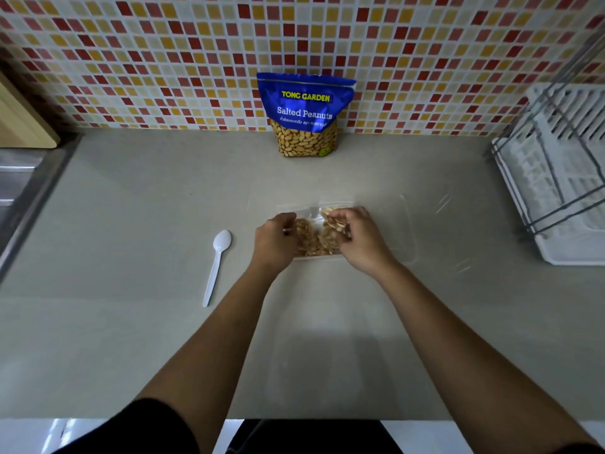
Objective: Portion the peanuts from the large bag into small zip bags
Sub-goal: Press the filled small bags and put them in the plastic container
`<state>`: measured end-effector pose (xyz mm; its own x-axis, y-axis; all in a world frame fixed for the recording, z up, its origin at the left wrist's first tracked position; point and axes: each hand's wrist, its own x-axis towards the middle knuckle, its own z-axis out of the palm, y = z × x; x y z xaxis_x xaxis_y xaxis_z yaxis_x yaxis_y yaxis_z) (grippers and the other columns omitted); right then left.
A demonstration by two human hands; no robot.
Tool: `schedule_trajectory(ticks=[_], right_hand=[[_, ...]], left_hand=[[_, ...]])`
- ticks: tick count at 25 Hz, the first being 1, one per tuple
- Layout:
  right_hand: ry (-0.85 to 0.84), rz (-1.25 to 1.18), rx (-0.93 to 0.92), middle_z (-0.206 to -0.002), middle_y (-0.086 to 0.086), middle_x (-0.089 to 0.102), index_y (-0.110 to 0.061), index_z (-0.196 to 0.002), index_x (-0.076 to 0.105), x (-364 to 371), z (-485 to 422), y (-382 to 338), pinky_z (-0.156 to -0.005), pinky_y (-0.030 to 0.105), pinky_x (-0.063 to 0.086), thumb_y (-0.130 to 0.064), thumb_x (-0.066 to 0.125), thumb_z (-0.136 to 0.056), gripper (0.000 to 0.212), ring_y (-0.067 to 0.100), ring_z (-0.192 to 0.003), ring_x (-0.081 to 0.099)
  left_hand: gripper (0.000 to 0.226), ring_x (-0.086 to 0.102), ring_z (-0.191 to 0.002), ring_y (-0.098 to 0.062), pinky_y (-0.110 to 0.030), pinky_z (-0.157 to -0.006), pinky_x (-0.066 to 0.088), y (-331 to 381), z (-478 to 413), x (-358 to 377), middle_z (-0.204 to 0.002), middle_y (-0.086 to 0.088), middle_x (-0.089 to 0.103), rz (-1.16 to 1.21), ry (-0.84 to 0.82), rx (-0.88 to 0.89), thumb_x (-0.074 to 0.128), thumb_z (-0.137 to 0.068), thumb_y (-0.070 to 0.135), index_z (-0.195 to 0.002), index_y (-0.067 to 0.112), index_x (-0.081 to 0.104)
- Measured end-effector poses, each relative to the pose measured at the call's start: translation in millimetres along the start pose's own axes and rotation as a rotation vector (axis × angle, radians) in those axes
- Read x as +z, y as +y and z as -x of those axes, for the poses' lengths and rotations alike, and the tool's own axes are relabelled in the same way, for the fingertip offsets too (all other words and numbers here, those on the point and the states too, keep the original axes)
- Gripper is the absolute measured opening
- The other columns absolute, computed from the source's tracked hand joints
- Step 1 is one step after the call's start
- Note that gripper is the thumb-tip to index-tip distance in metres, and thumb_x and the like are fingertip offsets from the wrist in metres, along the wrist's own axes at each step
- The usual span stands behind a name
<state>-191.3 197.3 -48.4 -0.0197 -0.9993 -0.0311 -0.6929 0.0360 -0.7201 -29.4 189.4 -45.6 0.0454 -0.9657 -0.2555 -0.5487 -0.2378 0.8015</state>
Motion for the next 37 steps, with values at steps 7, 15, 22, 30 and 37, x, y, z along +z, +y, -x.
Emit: schedule_trajectory(ticks=[7, 15, 22, 30, 37], right_hand=[[-0.327, 0.522, 0.023, -0.133, 0.018, 0.047, -0.005, -0.123, 0.055, 12, -20, 7, -0.099, 0.035, 0.04, -0.012, 0.054, -0.087, 0.037, 0.035, -0.121, 0.046], [-0.306, 0.696, -0.114, -0.139, -0.001, 0.047, -0.025, -0.127, 0.053, 22, -12, 24, -0.106, 0.041, 0.026, -0.038, 0.055, -0.089, 0.041, 0.023, -0.131, 0.035], [0.378, 0.149, 0.293, -0.129, 0.018, 0.051, -0.01, -0.125, 0.053, -8, -4, 46, -0.098, 0.037, 0.037, -0.013, 0.056, -0.084, 0.041, 0.037, -0.117, 0.048], [0.233, 0.235, 0.79, -0.133, 0.022, 0.038, -0.012, -0.132, 0.033, -6, 24, 73, -0.098, 0.043, 0.038, -0.033, 0.078, -0.069, 0.079, 0.04, -0.122, 0.04], [1.003, -0.502, 0.531, -0.096, 0.012, 0.056, -0.009, -0.116, 0.045, -23, 22, 71, -0.081, 0.039, 0.053, -0.003, 0.061, -0.081, 0.04, 0.027, -0.081, 0.062]], left_hand=[[0.041, 0.052, -0.113, -0.04, -0.036, -0.099, 0.041, -14, -15, 17, -0.132, -0.024, 0.046, -0.435, -0.103, 0.135, 0.047, -0.084, -0.004, -0.124, 0.0, 0.055], [0.038, 0.048, -0.12, -0.036, -0.03, -0.107, 0.022, -42, -19, 25, -0.131, -0.023, 0.052, -0.743, -0.161, 0.329, 0.037, -0.093, 0.011, -0.126, -0.005, 0.047], [0.039, 0.044, -0.117, -0.045, -0.046, -0.099, 0.038, -25, -6, 6, -0.138, -0.024, 0.043, -0.556, 0.098, 0.137, 0.053, -0.09, 0.013, -0.128, 0.006, 0.053], [0.037, 0.056, -0.106, -0.04, -0.039, -0.087, 0.045, -20, 5, -2, -0.114, -0.024, 0.063, -0.395, 0.081, 0.032, 0.045, -0.087, 0.0, -0.123, 0.002, 0.054], [0.045, 0.048, -0.119, -0.041, -0.04, -0.098, 0.039, -27, 7, -1, -0.134, -0.023, 0.049, -0.4, 0.047, 0.048, 0.05, -0.091, 0.014, -0.136, 0.009, 0.045]])
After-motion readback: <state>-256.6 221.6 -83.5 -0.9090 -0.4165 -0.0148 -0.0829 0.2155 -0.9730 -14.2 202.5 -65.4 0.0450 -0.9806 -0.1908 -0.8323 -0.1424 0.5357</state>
